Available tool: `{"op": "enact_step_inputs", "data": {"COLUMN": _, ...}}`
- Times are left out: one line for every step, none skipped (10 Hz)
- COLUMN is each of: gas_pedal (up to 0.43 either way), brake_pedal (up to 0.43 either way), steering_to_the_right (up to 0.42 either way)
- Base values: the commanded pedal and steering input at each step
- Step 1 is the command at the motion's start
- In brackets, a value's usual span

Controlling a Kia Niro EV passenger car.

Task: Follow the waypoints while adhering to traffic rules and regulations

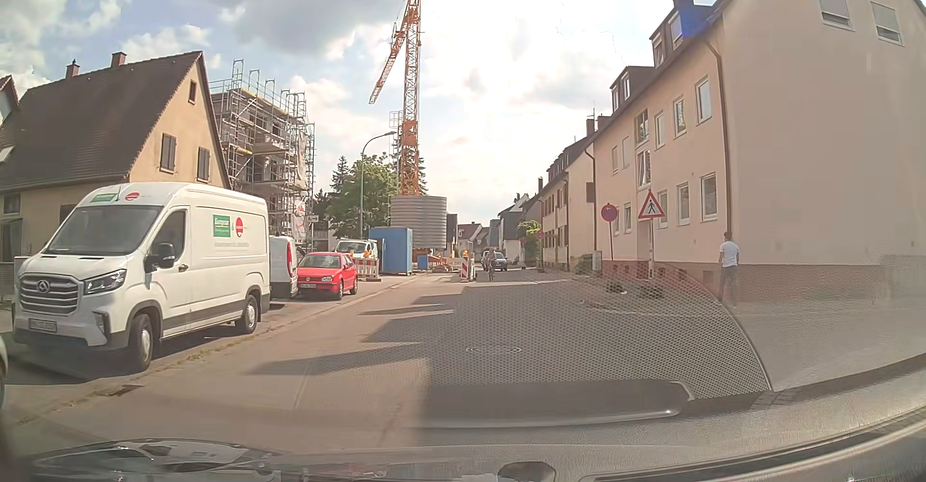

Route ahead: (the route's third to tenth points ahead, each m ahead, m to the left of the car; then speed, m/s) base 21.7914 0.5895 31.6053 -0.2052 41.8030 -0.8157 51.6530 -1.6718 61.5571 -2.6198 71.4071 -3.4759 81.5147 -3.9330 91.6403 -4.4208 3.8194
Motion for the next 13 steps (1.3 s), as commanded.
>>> {"op": "enact_step_inputs", "data": {"gas_pedal": 0.0, "brake_pedal": 0.165, "steering_to_the_right": 0.064}}
{"op": "enact_step_inputs", "data": {"gas_pedal": 0.0, "brake_pedal": 0.165, "steering_to_the_right": 0.079}}
{"op": "enact_step_inputs", "data": {"gas_pedal": 0.0, "brake_pedal": 0.152, "steering_to_the_right": 0.096}}
{"op": "enact_step_inputs", "data": {"gas_pedal": 0.0, "brake_pedal": 0.122, "steering_to_the_right": 0.11}}
{"op": "enact_step_inputs", "data": {"gas_pedal": 0.0, "brake_pedal": 0.055, "steering_to_the_right": 0.13}}
{"op": "enact_step_inputs", "data": {"gas_pedal": 0.0, "brake_pedal": 0.0, "steering_to_the_right": 0.15}}
{"op": "enact_step_inputs", "data": {"gas_pedal": 0.0, "brake_pedal": 0.0, "steering_to_the_right": 0.168}}
{"op": "enact_step_inputs", "data": {"gas_pedal": 0.0, "brake_pedal": 0.0, "steering_to_the_right": 0.18}}
{"op": "enact_step_inputs", "data": {"gas_pedal": 0.0, "brake_pedal": 0.0, "steering_to_the_right": 0.189}}
{"op": "enact_step_inputs", "data": {"gas_pedal": 0.0, "brake_pedal": 0.0, "steering_to_the_right": 0.191}}
{"op": "enact_step_inputs", "data": {"gas_pedal": 0.0, "brake_pedal": 0.0, "steering_to_the_right": 0.189}}
{"op": "enact_step_inputs", "data": {"gas_pedal": 0.0, "brake_pedal": 0.0, "steering_to_the_right": 0.182}}
{"op": "enact_step_inputs", "data": {"gas_pedal": 0.0, "brake_pedal": 0.0, "steering_to_the_right": 0.169}}
